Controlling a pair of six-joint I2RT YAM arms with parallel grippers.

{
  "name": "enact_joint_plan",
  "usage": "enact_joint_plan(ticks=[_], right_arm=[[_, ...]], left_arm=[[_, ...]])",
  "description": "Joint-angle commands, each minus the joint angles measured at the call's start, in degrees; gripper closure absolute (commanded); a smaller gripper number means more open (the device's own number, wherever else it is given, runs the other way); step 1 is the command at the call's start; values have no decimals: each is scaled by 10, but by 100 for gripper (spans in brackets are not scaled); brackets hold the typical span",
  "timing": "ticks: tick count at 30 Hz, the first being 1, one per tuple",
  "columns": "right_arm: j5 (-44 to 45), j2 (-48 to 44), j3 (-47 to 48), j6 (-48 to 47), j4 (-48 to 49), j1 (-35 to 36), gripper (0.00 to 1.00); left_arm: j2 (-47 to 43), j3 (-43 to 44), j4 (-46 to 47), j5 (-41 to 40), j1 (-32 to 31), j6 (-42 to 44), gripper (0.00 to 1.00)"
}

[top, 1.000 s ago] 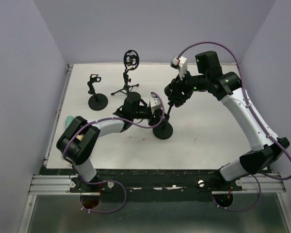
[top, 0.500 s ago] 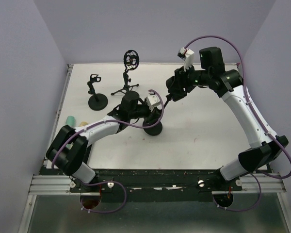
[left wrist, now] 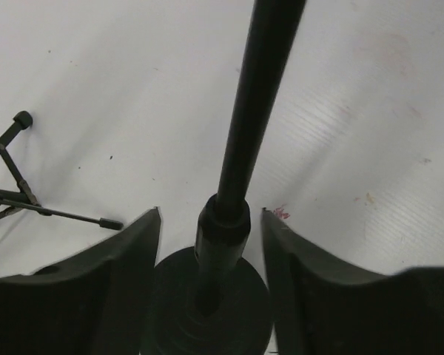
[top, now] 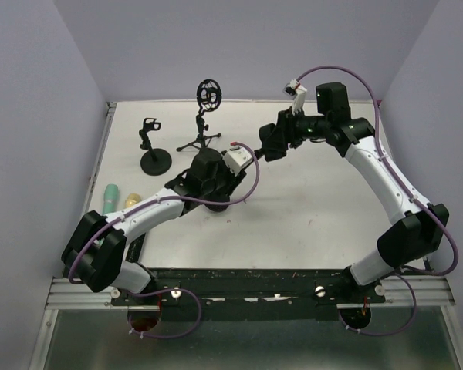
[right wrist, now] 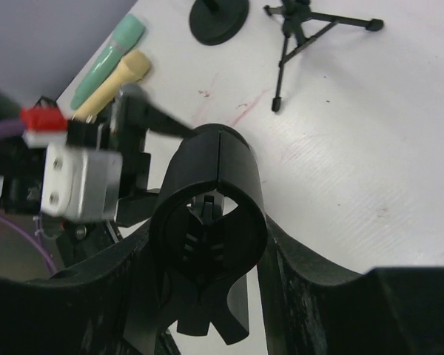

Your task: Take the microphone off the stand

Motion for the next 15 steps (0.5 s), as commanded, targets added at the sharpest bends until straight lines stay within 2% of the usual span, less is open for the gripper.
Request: enact_joint_plan(ticks=[1,3,5,7,8,10,11,14,15], right_arm=[[-124,-56,-68,-126,28,10,99],[-139,-70,-77,-179,28,9,100],[-148,-78,-82,-220,23,8,99],[-152,-80,-82,-238,19,9,99],[-154,-79,-81,-240,18,9,99],[-159,-75,-74,-243,13,8,99],[-159,-72,-73,-242,10,9,99],[-146,-66,-66,-229,9,9,99],[-136,-66,-64,-210,13,9,99]], left_arm=[[-1,16,-13,223,73,-3,24],[13,29,-18,326,101,1,20],[36,56,-41,421,124,17,23],[69,90,-88,495,138,48,43],[89,115,-120,517,141,70,49],[124,159,-188,539,141,115,68],[135,169,-205,539,142,126,85],[140,167,-194,512,142,130,100],[129,158,-176,493,141,121,100]])
